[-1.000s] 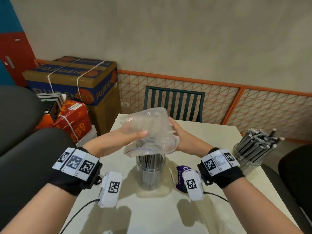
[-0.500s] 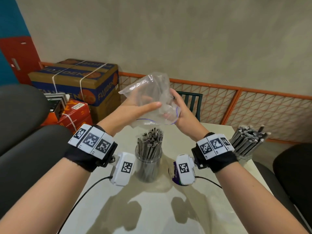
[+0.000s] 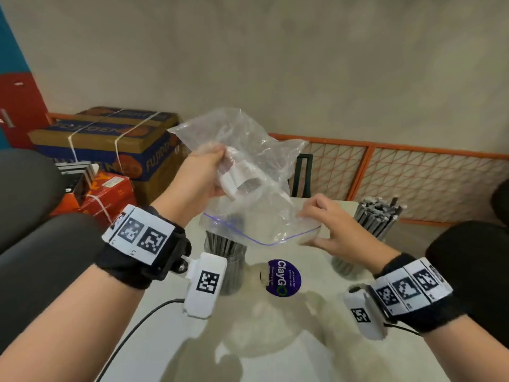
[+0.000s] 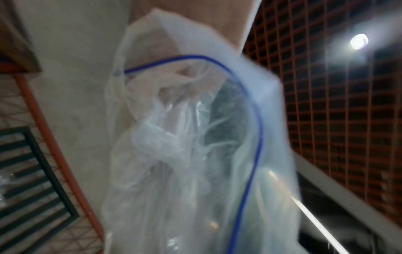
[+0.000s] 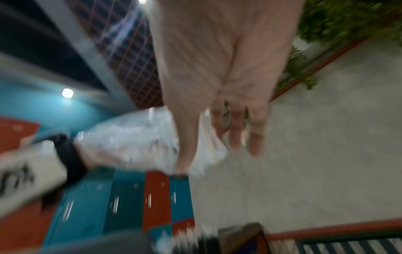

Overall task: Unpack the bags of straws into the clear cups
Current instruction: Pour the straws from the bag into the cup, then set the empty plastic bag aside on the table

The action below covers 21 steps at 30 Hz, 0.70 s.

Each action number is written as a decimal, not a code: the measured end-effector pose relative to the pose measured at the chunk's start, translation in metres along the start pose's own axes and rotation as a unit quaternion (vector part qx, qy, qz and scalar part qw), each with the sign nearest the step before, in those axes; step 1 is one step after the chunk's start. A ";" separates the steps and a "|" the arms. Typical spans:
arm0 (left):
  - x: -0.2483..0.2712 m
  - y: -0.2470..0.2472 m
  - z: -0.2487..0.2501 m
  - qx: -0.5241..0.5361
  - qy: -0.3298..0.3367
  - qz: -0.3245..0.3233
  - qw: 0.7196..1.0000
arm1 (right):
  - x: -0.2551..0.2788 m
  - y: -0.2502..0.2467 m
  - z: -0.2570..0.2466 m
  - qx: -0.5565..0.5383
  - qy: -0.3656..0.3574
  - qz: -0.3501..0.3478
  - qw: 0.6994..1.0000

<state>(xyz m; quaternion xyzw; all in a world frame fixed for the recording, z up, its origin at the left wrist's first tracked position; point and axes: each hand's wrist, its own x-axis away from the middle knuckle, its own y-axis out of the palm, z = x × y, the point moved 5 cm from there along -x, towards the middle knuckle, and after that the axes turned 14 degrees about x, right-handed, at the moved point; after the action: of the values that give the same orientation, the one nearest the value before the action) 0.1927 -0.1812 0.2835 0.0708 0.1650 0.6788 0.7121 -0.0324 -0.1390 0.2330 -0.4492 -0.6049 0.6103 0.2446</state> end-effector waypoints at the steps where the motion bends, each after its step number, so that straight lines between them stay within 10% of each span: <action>1: 0.004 0.009 -0.007 -0.022 -0.008 -0.015 1.000 | 0.013 -0.005 0.004 -0.027 0.015 -0.070 0.997; 9: 0.038 0.095 -0.069 -0.256 -0.052 -0.234 0.937 | 0.047 -0.059 0.014 -0.007 0.162 0.021 0.987; 21: 0.117 0.085 -0.228 -0.232 -0.194 -0.290 0.908 | 0.084 -0.077 0.080 0.086 0.214 0.132 0.964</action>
<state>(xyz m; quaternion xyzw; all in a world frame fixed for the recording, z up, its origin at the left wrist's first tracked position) 0.0396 -0.0872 0.0820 -0.0177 -0.1254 0.4342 0.8918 -0.1587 -0.0984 0.2750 -0.6226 -0.4187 0.5766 0.3234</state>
